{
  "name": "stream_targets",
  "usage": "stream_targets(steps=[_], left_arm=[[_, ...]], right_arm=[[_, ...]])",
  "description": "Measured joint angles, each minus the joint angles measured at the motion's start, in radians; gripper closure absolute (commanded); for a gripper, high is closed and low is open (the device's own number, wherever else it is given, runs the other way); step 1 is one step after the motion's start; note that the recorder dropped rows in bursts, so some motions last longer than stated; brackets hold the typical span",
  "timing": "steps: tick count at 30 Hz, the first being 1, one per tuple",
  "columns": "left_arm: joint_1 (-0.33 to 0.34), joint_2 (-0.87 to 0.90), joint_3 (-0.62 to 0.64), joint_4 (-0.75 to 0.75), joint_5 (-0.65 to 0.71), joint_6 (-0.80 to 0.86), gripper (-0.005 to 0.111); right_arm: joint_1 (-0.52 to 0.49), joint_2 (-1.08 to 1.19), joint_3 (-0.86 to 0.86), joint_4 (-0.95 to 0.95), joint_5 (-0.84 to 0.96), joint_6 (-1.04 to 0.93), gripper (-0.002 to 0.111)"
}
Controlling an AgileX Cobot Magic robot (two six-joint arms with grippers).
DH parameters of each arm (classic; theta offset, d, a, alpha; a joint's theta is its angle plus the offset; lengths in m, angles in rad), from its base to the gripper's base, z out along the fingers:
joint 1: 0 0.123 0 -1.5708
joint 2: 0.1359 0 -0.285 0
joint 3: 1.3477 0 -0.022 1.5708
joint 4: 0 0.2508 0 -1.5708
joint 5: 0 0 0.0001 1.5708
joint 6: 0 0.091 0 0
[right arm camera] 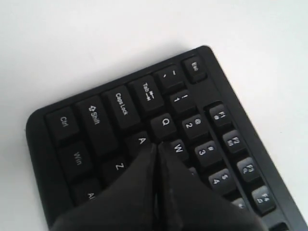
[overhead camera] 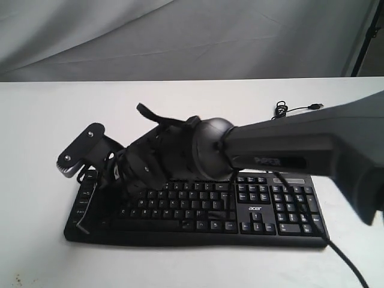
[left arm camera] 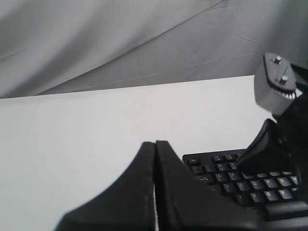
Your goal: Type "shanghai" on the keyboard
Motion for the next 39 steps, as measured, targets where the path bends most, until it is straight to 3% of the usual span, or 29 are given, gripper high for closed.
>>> stream_targets(steps=[12,39], left_arm=[[0.0,0.0,0.0,0.0,0.0,0.0,0.107],[0.0,0.0,0.0,0.0,0.0,0.0,0.107]], right_arm=[[-0.086,-0.165,0.259,-0.003,-0.083,0.067,0.108],[-0.085,-0.13,0.267,0.011,-0.098,0.069,0.108]])
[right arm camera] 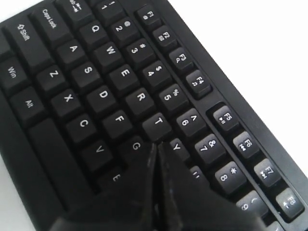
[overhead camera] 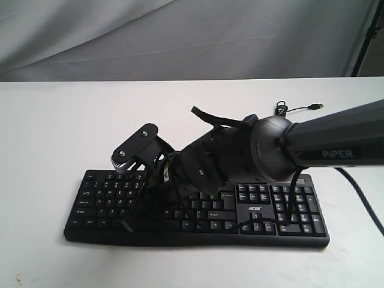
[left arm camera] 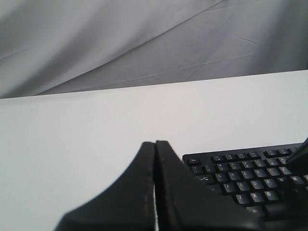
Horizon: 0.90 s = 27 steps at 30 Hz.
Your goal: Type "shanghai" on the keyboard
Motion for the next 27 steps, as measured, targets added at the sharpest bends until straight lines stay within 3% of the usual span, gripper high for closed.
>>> stream_targets(steps=[22,27], left_arm=[[0.0,0.0,0.0,0.0,0.0,0.0,0.107],[0.0,0.0,0.0,0.0,0.0,0.0,0.107]], right_arm=[[0.0,0.001,0.0,-0.014,-0.011,-0.002,0.108],[0.024,-0.001,-0.069,-0.025,0.007,-0.004,0.108]])
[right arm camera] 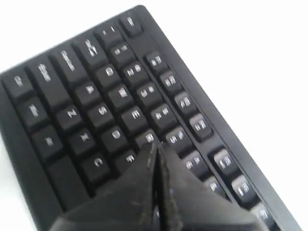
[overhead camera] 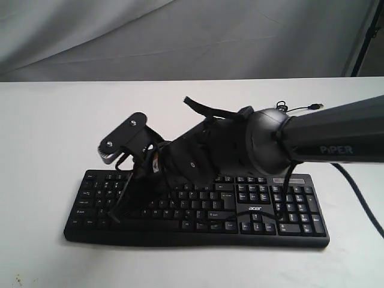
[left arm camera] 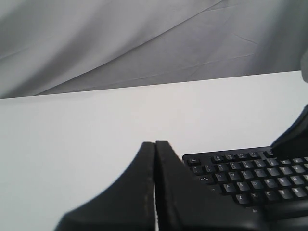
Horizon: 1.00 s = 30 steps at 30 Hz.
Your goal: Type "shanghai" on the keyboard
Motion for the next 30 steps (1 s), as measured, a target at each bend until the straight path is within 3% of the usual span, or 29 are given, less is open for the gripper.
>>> stream_targets(steps=[12,30], left_arm=[[0.0,0.0,0.0,0.0,0.0,0.0,0.107],[0.0,0.0,0.0,0.0,0.0,0.0,0.107]], right_arm=[[0.079,0.188,-0.272,-0.015,0.077,-0.007,0.108],[0.081,0.223,-0.298,-0.015,0.077,-0.007,0.108]])
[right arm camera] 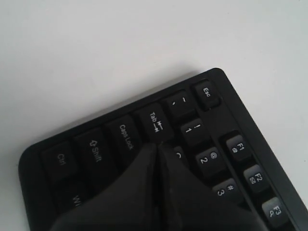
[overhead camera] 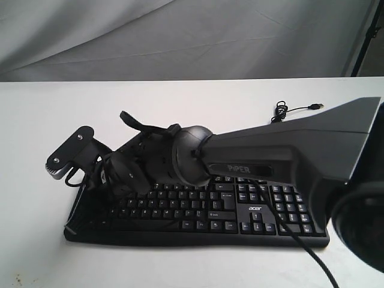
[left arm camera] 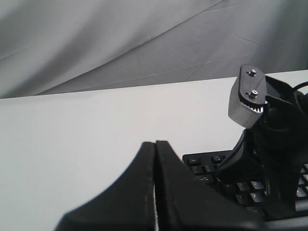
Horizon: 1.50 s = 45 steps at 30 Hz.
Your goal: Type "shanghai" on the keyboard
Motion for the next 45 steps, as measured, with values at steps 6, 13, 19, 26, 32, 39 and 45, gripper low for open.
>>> stream_targets(steps=[6,13,19,26,32,39,45], left_arm=[[0.0,0.0,0.0,0.0,0.0,0.0,0.107],[0.0,0.0,0.0,0.0,0.0,0.0,0.107],[0.0,0.0,0.0,0.0,0.0,0.0,0.107],[0.0,0.0,0.0,0.0,0.0,0.0,0.107],[0.0,0.0,0.0,0.0,0.0,0.0,0.107],[0.0,0.0,0.0,0.0,0.0,0.0,0.107],[0.0,0.0,0.0,0.0,0.0,0.0,0.107]], right_arm=[[0.0,0.024,-0.002,0.0,0.001,0.0,0.108],[0.0,-0.068,0.023,-0.034,0.04,0.002,0.108],[-0.026,-0.262,0.246,-0.049,-0.007,0.044,0.108],[-0.08,-0.343,0.492,-0.005,-0.143,0.058,0.108],[-0.086,-0.338,0.526,0.018,-0.196,0.058,0.108],[-0.086,-0.293,0.526,0.055,-0.235,0.039,0.108],[-0.086,-0.284,0.526,0.058,-0.243,0.033,0.108]])
